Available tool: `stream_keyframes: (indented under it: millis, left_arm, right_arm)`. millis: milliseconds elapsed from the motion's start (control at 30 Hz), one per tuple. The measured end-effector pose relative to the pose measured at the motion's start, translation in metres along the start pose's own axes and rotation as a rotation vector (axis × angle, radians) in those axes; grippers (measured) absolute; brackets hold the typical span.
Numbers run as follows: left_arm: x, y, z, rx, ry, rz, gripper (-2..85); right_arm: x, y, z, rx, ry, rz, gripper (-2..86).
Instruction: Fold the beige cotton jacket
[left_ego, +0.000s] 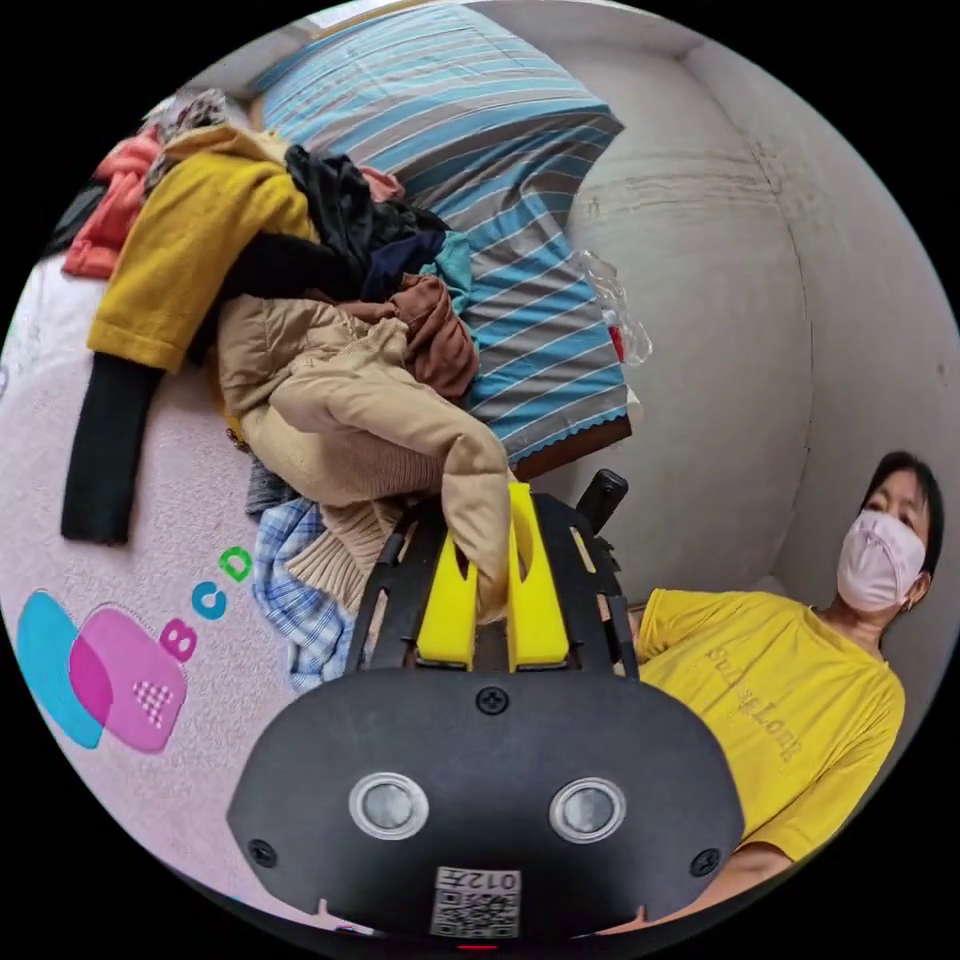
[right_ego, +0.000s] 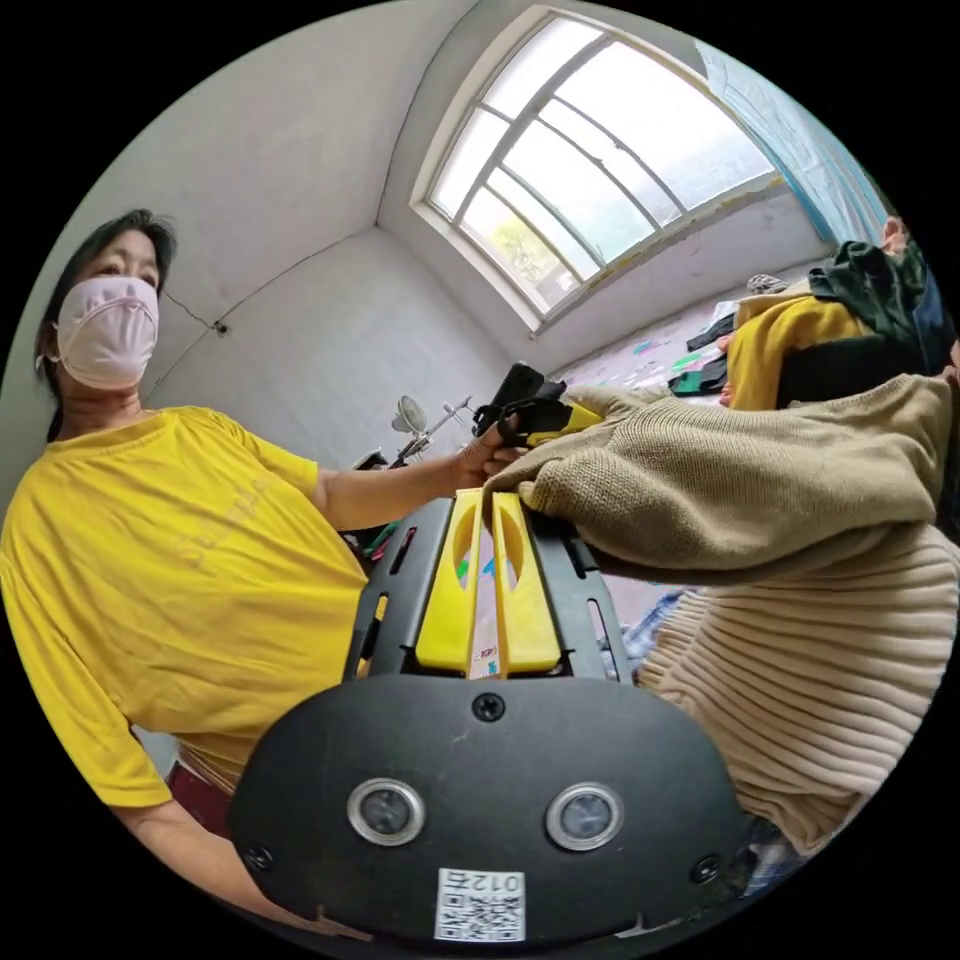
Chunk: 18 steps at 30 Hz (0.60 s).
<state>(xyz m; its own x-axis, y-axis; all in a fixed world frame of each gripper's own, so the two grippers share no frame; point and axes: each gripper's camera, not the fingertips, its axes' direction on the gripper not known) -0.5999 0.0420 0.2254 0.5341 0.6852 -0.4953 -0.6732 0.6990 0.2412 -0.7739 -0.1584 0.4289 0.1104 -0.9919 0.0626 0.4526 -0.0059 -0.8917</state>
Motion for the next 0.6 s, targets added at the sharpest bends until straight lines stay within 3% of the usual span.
stream_keyframes:
  millis: [100, 167, 300, 400, 467, 600]
  left_arm:
    - [0.067, 0.032, -0.049, -0.017, -0.186, 0.175, 7.6]
    - [0.123, 0.067, -0.081, -0.065, -0.404, 0.291, 7.6]
    - [0.172, 0.133, -0.108, -0.167, -0.699, 0.35, 7.6]
    - [0.167, 0.186, -0.115, -0.239, -0.797, 0.248, 7.6]
    - [0.14, 0.224, -0.101, -0.28, -0.844, 0.129, 7.7]
    - [0.106, 0.265, -0.049, -0.375, -0.848, 0.07, 7.7]
  right_arm:
    - [-0.035, -0.008, 0.044, -0.029, -0.113, -0.058, 1.6]
    - [-0.051, -0.011, 0.086, -0.057, -0.245, -0.045, 1.9]
    - [-0.062, -0.002, 0.151, -0.151, -0.346, 0.044, 2.2]
    - [-0.068, 0.014, 0.186, -0.18, -0.278, 0.173, 2.3]
    - [-0.076, 0.022, 0.203, -0.152, -0.128, 0.289, 3.3]
    - [-0.092, 0.024, 0.243, -0.121, 0.019, 0.465, 7.3]
